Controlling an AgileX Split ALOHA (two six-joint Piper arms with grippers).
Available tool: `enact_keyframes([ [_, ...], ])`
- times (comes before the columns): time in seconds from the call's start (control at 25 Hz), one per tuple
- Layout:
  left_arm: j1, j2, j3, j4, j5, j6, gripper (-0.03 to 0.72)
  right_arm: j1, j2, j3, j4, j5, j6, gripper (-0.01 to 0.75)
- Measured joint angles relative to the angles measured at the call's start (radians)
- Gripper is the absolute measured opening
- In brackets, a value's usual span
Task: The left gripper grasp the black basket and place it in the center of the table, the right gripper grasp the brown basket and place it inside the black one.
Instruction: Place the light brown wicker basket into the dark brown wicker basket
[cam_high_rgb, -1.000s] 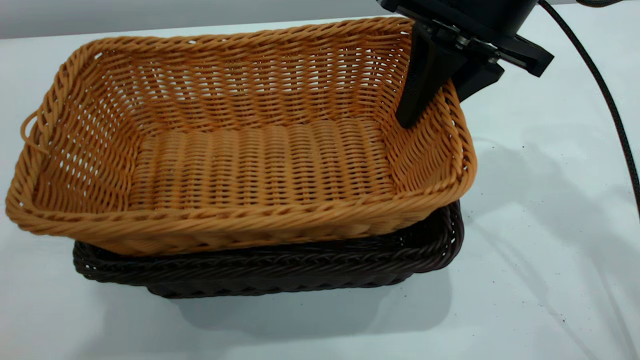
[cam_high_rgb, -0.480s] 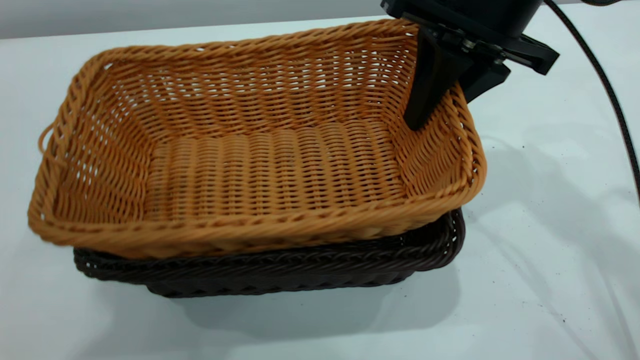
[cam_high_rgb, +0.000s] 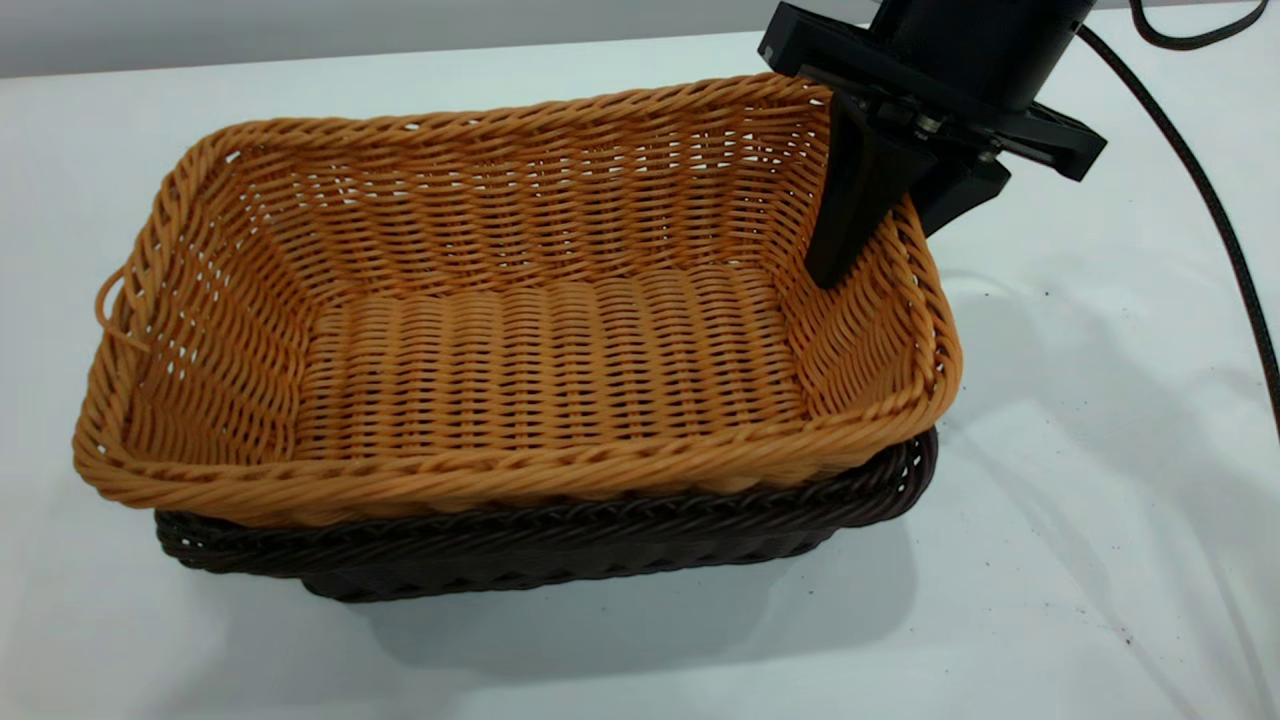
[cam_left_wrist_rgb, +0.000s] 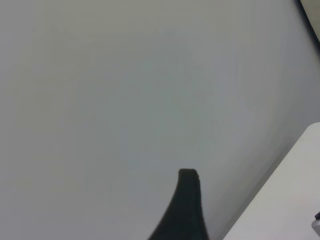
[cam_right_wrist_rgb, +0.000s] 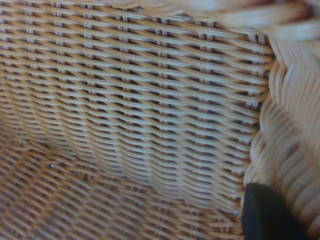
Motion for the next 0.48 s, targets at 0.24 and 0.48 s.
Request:
enact_keyframes([
  [0.24, 0.000, 0.000, 0.000, 0.000, 0.000, 0.000, 0.596, 0.000, -0.003, -0.001, 0.007, 0.004, -0.006, 0.283],
  [0.48, 0.000, 0.000, 0.000, -0.006, 0.004, 0.000, 0.596, 0.000, -0.024, -0.003, -0.004, 0.018, -0.006, 0.472],
])
